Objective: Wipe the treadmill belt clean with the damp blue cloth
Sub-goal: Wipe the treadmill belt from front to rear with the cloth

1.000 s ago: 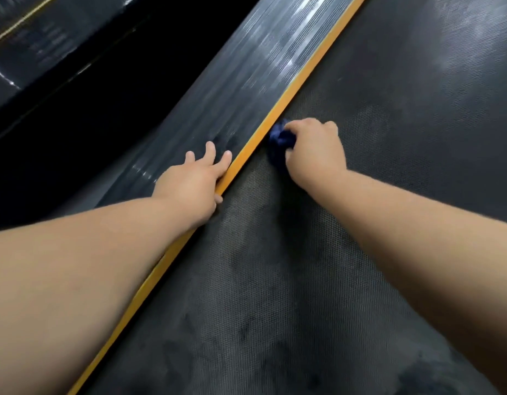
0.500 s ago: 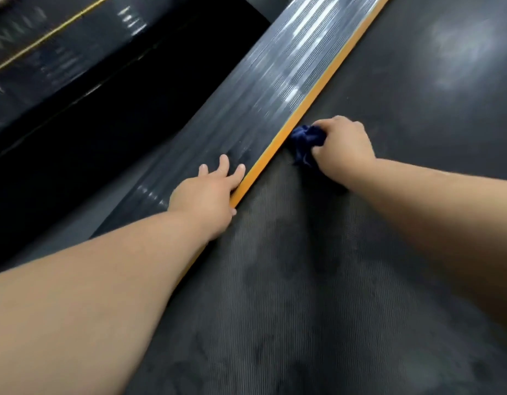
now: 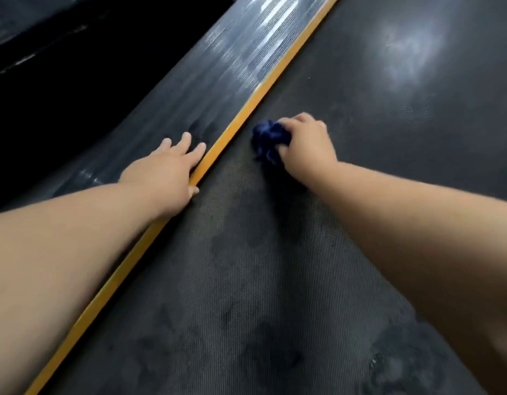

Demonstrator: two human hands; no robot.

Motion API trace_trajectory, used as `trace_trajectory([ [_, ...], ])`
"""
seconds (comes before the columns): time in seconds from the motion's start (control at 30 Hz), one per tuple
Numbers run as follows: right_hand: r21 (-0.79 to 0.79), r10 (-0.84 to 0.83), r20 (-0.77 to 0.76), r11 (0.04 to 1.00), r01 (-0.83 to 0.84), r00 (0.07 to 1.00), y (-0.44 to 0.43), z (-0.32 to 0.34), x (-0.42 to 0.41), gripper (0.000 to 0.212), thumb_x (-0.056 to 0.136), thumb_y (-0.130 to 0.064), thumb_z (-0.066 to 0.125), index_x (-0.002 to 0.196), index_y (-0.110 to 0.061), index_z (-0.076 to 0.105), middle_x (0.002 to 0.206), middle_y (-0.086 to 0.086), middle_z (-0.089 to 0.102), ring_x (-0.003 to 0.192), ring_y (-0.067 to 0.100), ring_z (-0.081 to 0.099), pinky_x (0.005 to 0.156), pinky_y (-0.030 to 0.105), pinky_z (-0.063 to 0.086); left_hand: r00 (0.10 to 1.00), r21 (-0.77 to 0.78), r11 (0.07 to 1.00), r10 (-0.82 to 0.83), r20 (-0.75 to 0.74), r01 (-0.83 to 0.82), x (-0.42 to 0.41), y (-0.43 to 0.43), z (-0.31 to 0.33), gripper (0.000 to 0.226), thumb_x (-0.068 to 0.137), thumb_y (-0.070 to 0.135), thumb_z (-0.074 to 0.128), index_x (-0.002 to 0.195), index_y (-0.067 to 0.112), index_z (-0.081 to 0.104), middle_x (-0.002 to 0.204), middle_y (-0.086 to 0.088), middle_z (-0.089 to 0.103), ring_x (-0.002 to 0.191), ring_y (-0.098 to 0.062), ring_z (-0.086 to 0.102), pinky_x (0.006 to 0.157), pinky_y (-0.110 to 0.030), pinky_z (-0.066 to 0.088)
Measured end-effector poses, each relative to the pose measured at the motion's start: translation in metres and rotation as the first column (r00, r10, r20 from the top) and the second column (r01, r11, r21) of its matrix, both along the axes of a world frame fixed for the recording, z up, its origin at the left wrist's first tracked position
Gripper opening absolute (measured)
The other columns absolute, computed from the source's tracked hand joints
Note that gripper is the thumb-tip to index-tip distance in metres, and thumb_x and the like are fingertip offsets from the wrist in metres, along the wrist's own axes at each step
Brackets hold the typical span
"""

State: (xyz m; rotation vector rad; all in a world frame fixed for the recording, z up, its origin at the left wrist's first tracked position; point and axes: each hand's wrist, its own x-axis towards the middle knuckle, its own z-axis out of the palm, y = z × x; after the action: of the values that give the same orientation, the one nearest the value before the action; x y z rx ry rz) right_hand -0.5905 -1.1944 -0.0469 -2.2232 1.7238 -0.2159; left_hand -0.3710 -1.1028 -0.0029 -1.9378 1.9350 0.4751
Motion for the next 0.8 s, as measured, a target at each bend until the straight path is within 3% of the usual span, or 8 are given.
trace_trajectory([
  [0.1, 0.009, -0.089, -0.041, 0.996, 0.089, 0.995, 0.024, 0.001, 0.026, 0.035, 0.088, -0.024, 0.053, 0.122, -0.020, 0.056, 0.125, 0.010, 0.048, 0.110, 0.035, 0.044, 0.090, 0.034, 0.037, 0.995, -0.117, 0.989, 0.092, 0.023, -0.089, 0.015, 0.035, -0.003, 0.068, 0.091, 0.056, 0.044, 0.149, 0.040, 0.013, 0.159, 0.005, 0.008, 0.143, -0.022, 0.019, 0.104, -0.044, 0.036],
  [0.2, 0.056, 0.129, 0.074, 0.990, -0.133, 0.989, 0.079, 0.000, 0.060, 0.032, 0.086, -0.027, 0.057, 0.117, -0.017, 0.057, 0.119, 0.009, 0.048, 0.107, 0.032, 0.045, 0.089, 0.036, 0.040, 0.981, -0.130, 0.972, 0.193, -0.027, -0.195, 0.025, 0.061, -0.007, 0.064, 0.093, 0.055, 0.042, 0.149, 0.041, 0.015, 0.159, 0.004, 0.008, 0.144, -0.021, 0.016, 0.108, -0.043, 0.032],
  [0.33, 0.132, 0.490, 0.094, 0.857, -0.499, 0.866, 0.113, 0.000, 0.071, 0.036, 0.085, -0.024, 0.057, 0.121, -0.021, 0.058, 0.118, 0.004, 0.051, 0.106, 0.028, 0.044, 0.090, 0.036, 0.042, 0.983, -0.036, 0.985, 0.163, -0.082, -0.167, 0.035, 0.061, -0.007, 0.063, 0.097, 0.048, 0.039, 0.149, 0.042, 0.004, 0.159, 0.007, -0.005, 0.146, -0.018, 0.008, 0.111, -0.041, 0.029],
  [0.43, -0.016, 0.239, -0.093, 0.970, -0.242, 0.966, 0.064, 0.000, 0.057, 0.032, 0.085, -0.020, 0.051, 0.114, -0.021, 0.062, 0.113, 0.010, 0.054, 0.104, 0.035, 0.049, 0.088, 0.034, 0.040, 0.988, -0.035, 0.989, 0.143, -0.064, -0.145, 0.037, 0.058, -0.007, 0.062, 0.099, 0.046, 0.036, 0.149, 0.043, 0.001, 0.159, 0.006, -0.006, 0.146, -0.020, 0.011, 0.108, -0.041, 0.033],
  [0.5, 0.006, 0.034, -0.126, 0.999, -0.033, 0.991, 0.038, 0.006, 0.048, 0.032, 0.088, -0.022, 0.050, 0.117, -0.018, 0.061, 0.119, 0.013, 0.051, 0.106, 0.037, 0.047, 0.091, 0.035, 0.038, 0.989, -0.013, 0.989, 0.146, -0.033, -0.146, 0.033, 0.059, -0.006, 0.061, 0.100, 0.044, 0.035, 0.149, 0.041, -0.002, 0.159, 0.005, -0.008, 0.146, -0.020, 0.007, 0.106, -0.041, 0.036],
  [0.57, 0.072, -0.018, -0.094, 0.997, 0.025, 0.995, 0.048, 0.009, 0.058, 0.032, 0.089, -0.025, 0.052, 0.118, -0.019, 0.060, 0.122, 0.011, 0.049, 0.110, 0.035, 0.045, 0.092, 0.036, 0.039, 0.990, -0.008, 0.990, 0.139, -0.019, -0.140, 0.030, 0.060, -0.006, 0.062, 0.101, 0.043, 0.035, 0.149, 0.040, -0.003, 0.159, 0.005, -0.010, 0.146, -0.020, 0.005, 0.102, -0.041, 0.040],
  [0.7, 0.188, 0.365, 0.091, 0.907, -0.376, 0.926, 0.130, 0.015, 0.093, 0.037, 0.084, -0.030, 0.061, 0.121, -0.025, 0.060, 0.117, 0.004, 0.048, 0.108, 0.029, 0.044, 0.091, 0.034, 0.043, 0.992, -0.010, 0.992, 0.126, -0.028, -0.126, 0.036, 0.060, -0.008, 0.062, 0.100, 0.044, 0.036, 0.149, 0.041, -0.002, 0.158, 0.006, -0.011, 0.146, -0.017, 0.003, 0.101, -0.044, 0.042],
  [0.8, 0.189, 0.530, 0.036, 0.829, -0.527, 0.847, 0.134, 0.019, 0.094, 0.039, 0.087, -0.026, 0.057, 0.126, -0.025, 0.056, 0.119, 0.003, 0.047, 0.107, 0.026, 0.043, 0.088, 0.034, 0.042, 0.994, 0.023, 0.993, 0.113, -0.009, -0.113, 0.037, 0.058, -0.003, 0.062, 0.100, 0.045, 0.035, 0.149, 0.041, -0.003, 0.159, 0.005, -0.012, 0.146, -0.018, 0.003, 0.099, -0.046, 0.043],
])
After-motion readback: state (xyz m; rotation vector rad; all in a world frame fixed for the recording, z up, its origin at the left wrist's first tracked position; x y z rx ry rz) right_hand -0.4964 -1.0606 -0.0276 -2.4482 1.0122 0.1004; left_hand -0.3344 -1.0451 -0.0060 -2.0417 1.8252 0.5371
